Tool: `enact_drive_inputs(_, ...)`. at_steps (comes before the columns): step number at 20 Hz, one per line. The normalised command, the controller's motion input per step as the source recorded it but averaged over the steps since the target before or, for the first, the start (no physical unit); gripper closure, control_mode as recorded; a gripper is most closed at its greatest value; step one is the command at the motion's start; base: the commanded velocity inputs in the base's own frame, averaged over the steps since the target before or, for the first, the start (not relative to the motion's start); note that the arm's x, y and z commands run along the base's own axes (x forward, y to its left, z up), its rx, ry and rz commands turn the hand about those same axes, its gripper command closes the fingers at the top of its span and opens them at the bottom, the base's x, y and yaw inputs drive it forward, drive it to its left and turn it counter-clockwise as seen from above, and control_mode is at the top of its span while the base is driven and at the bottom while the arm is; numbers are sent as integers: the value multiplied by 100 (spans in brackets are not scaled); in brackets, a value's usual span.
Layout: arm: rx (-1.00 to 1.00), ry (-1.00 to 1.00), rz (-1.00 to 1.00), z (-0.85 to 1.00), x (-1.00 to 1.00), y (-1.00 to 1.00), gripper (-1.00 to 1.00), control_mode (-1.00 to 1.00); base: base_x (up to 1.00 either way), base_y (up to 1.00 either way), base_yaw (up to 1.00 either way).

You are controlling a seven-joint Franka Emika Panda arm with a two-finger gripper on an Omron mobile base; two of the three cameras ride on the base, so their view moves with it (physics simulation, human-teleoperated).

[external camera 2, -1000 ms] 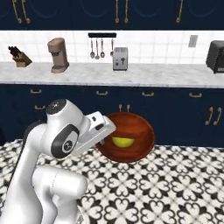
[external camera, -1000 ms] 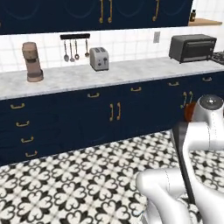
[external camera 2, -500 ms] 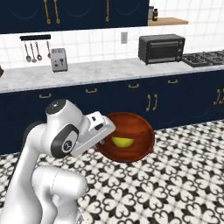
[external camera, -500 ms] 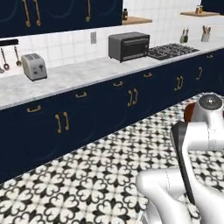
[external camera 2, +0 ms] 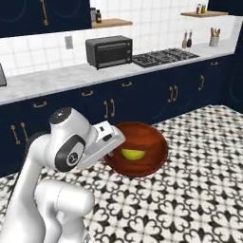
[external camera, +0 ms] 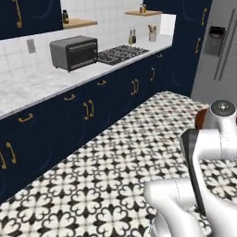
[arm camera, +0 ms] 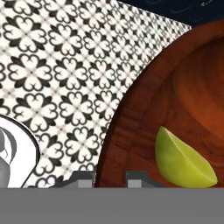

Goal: Pick the lemon wedge from the sink and place it in the bowl. Then pick the bowl and place it in the microwave. Then close the microwave door and press the start button.

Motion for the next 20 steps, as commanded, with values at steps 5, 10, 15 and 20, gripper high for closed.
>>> enact_drive_inputs(5, 0, 0, 0, 0, 0, 0, 100, 100, 53, -35, -47)
enact_drive_inputs(10, 0, 0, 0, 0, 0, 0, 100, 100, 55, -43, -45)
enact_drive_inputs(15, 0, 0, 0, 0, 0, 0, 100, 100, 61, -63, -41)
enact_drive_inputs(20, 0, 0, 0, 0, 0, 0, 100, 100, 67, -63, -40)
